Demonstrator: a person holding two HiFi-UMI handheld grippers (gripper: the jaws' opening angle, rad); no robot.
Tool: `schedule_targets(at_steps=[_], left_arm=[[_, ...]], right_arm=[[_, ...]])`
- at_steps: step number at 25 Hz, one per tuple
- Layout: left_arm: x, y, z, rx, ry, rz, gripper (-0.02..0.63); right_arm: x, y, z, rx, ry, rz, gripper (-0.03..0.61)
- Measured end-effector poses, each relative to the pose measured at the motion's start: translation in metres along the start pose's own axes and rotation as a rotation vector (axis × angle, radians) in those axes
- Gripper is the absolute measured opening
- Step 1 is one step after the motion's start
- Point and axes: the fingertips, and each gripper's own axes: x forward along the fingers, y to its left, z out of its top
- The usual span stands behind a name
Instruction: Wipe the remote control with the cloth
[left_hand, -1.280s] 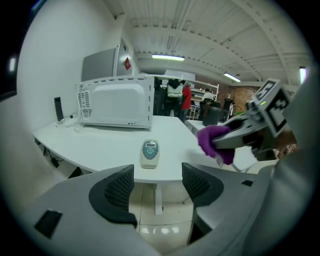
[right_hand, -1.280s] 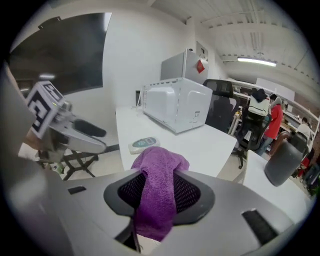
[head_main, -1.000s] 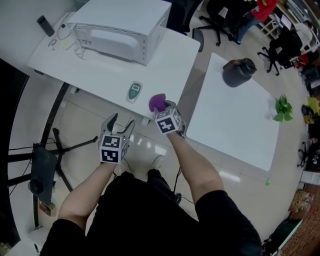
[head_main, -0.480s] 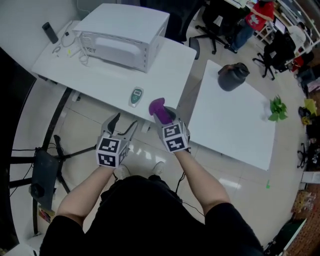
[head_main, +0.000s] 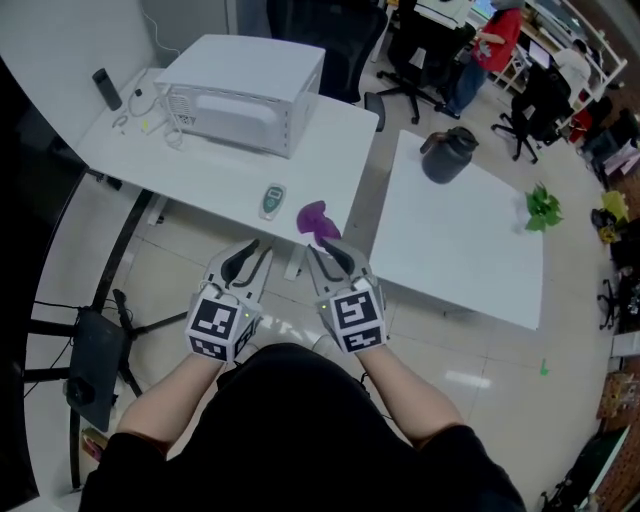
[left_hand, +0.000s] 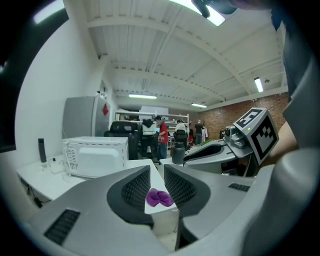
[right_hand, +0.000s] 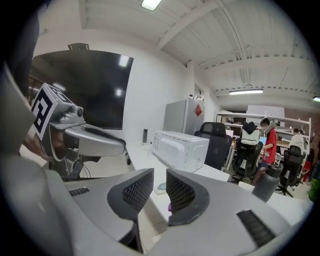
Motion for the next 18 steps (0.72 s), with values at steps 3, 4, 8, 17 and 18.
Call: schedule_targets(at_steps=[3,4,8,17,18], left_arm=[[-0.009,-0.006,0.011,0.035,-0.044,0.009,0.0],[-0.012,-0.008,0.013,0.045,-0.052,0.009,0.0],[-0.015,-0.017,0.014,0.065,-0.052,-0.009,0.0],[-0.013,-0.02,0.006,0.063,-0.028,-0.025,0.0],[-0.013,-0.02,0.006,0.062,-0.026,-0.027,0.0]], right_arm=[[-0.014,0.009,0.008,0.008,-0.026,0.001,0.069],[-0.017,0.012,0.01,0.009,-0.03,0.001,0.065],[-0.026,0.016,0.016,0.007,-0.044,-0.008,0.04],[-0.031,0.021,0.019,0.006,-0.048,-0.014,0.02],[-0.03,0.022,0.019,0.006,-0.047,-0.011,0.02]])
